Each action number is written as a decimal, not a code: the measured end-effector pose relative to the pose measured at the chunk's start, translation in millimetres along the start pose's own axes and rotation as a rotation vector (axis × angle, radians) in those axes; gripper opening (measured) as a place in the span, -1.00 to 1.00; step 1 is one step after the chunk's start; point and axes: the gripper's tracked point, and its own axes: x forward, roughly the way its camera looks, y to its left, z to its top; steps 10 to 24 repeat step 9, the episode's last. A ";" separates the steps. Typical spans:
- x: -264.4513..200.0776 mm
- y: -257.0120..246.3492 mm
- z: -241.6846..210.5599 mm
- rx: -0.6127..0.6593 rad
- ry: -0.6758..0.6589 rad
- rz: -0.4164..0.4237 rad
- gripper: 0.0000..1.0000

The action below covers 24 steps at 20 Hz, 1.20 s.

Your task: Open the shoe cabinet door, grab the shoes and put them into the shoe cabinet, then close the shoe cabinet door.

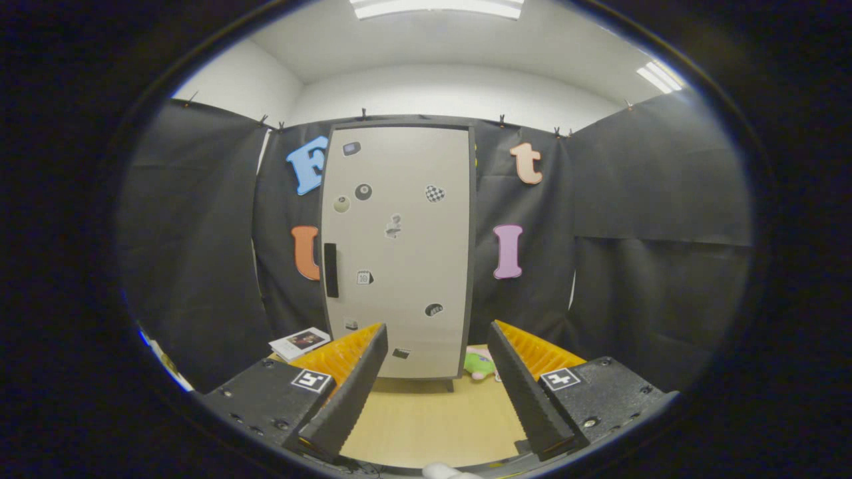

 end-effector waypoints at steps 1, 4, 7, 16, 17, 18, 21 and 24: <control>-1.6 -1.3 0.0 0.001 -0.001 -0.002 0.98; -4.3 -5.9 0.3 0.002 -0.001 -0.007 0.98; -6.3 -5.9 -0.4 0.003 0.001 -0.003 0.98; -6.7 -4.9 -0.3 0.000 0.002 0.002 0.98; -6.7 -4.9 -0.3 0.000 0.002 0.002 0.98; -6.7 -4.9 -0.3 0.000 0.002 0.002 0.98; -6.7 -4.9 -0.3 0.000 0.002 0.002 0.98; -6.7 -4.9 -0.3 0.000 0.002 0.002 0.98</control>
